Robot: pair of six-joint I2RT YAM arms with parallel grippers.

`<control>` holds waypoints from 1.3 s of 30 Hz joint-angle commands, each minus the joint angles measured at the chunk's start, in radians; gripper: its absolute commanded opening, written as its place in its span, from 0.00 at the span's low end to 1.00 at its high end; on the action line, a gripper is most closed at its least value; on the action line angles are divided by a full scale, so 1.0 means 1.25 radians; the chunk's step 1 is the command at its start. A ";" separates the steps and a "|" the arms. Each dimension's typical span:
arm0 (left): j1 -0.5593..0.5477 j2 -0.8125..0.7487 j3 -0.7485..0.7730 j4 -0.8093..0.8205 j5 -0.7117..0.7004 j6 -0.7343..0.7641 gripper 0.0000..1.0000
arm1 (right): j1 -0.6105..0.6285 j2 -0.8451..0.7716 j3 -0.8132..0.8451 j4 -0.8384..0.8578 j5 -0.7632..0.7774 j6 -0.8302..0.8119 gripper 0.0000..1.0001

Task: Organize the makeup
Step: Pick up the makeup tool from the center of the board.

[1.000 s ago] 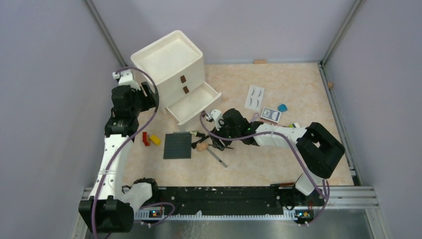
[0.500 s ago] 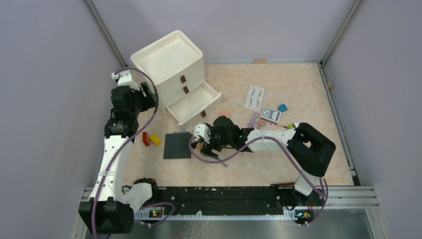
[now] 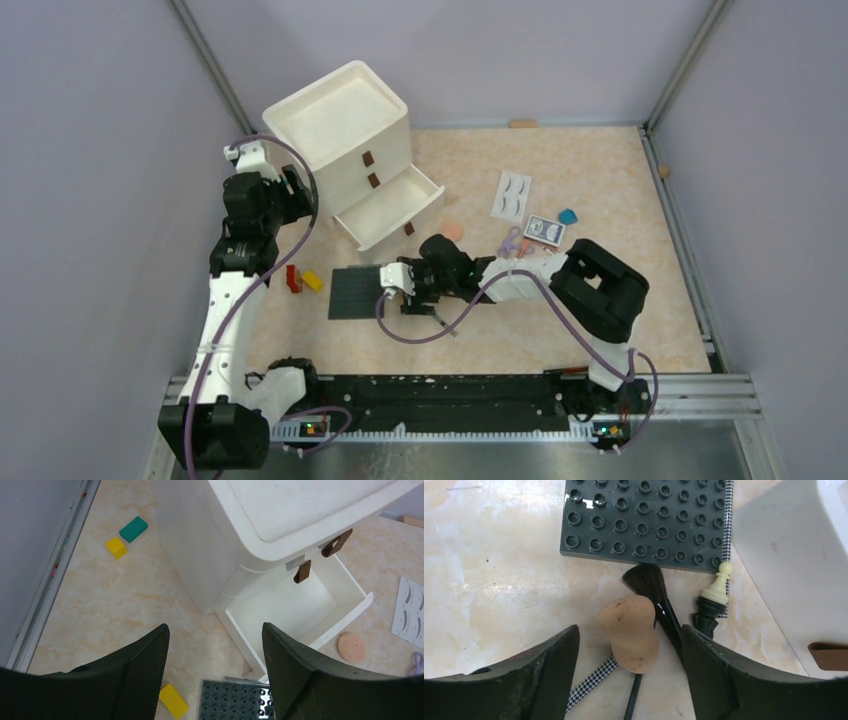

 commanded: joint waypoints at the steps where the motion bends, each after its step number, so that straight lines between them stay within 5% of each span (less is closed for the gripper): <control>1: 0.005 -0.016 -0.006 0.030 0.004 0.009 0.73 | 0.005 0.011 0.047 -0.010 -0.050 -0.034 0.70; 14: 0.008 -0.016 -0.008 0.031 0.009 0.008 0.74 | 0.005 -0.022 0.008 0.029 -0.057 -0.016 0.35; 26: 0.012 -0.014 -0.008 0.032 0.008 0.007 0.74 | -0.019 -0.119 -0.023 0.116 -0.091 0.101 0.31; 31: 0.013 -0.017 -0.009 0.033 0.009 0.006 0.74 | -0.073 -0.126 -0.037 0.303 -0.093 0.280 0.30; 34: 0.013 -0.018 -0.008 0.033 0.009 0.005 0.74 | -0.096 -0.095 -0.002 0.382 -0.034 0.416 0.30; 39: 0.014 -0.018 -0.008 0.031 0.009 0.006 0.74 | -0.098 0.002 0.171 0.314 0.149 0.507 0.30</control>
